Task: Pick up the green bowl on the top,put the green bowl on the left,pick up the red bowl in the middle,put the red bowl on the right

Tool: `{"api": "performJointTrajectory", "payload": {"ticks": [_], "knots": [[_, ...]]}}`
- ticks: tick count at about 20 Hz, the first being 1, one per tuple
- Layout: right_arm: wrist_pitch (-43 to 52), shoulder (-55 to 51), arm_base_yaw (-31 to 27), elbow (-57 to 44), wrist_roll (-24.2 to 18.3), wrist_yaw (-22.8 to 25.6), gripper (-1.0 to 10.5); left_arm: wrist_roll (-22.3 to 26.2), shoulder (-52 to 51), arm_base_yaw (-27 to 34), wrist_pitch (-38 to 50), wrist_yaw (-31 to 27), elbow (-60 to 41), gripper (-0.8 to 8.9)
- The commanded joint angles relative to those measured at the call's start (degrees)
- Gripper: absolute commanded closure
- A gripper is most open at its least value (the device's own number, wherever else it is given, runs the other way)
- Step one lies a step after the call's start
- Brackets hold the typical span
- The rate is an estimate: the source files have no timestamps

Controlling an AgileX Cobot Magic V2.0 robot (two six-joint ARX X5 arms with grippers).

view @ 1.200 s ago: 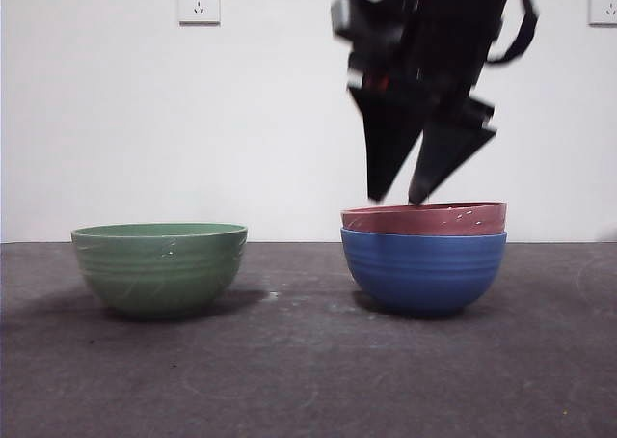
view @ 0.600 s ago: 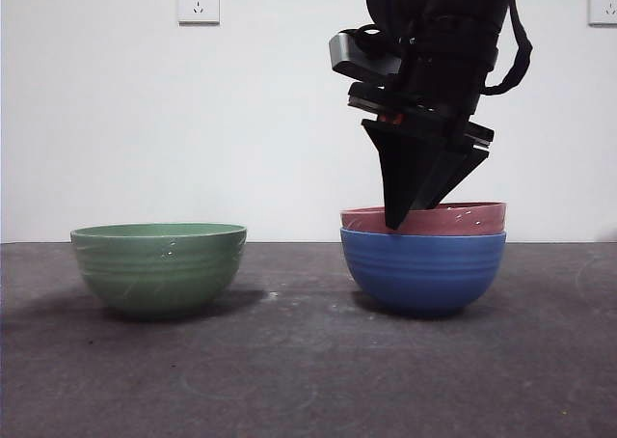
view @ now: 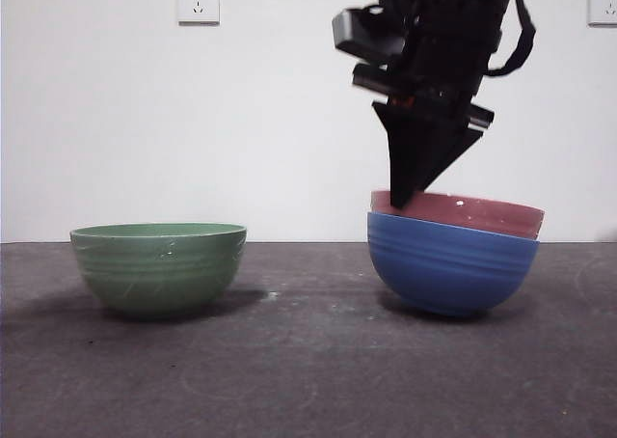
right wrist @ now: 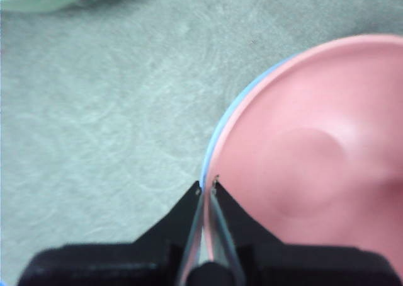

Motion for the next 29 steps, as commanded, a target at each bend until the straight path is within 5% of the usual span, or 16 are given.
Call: {"api": "performJointTrajectory", "payload": {"ticks": [1,6,14,17,29], "knots": [[0.7,-3.1,0.1,1.5,0.2,-0.1,9.6,-0.1,0.0,0.2,0.3,0.0,-0.2,4.95],[0.9,-9.6,2.5,1.7,3.3,-0.5,9.6,-0.2,0.0,0.2,1.0,0.0,-0.2,4.95],[-1.7,-10.4,20.0,1.6,8.6,0.1,9.6,-0.2,0.0,0.2,2.8,-0.1,-0.2,4.99],[-1.3,-7.2,24.5,1.6,9.7,4.2,9.6,-0.2,0.0,0.2,2.9,-0.1,-0.2,4.99],[1.4,7.0,26.1,1.6,9.8,3.7,9.4,-0.2,0.0,0.2,3.0,-0.2,-0.2,4.99]]}}
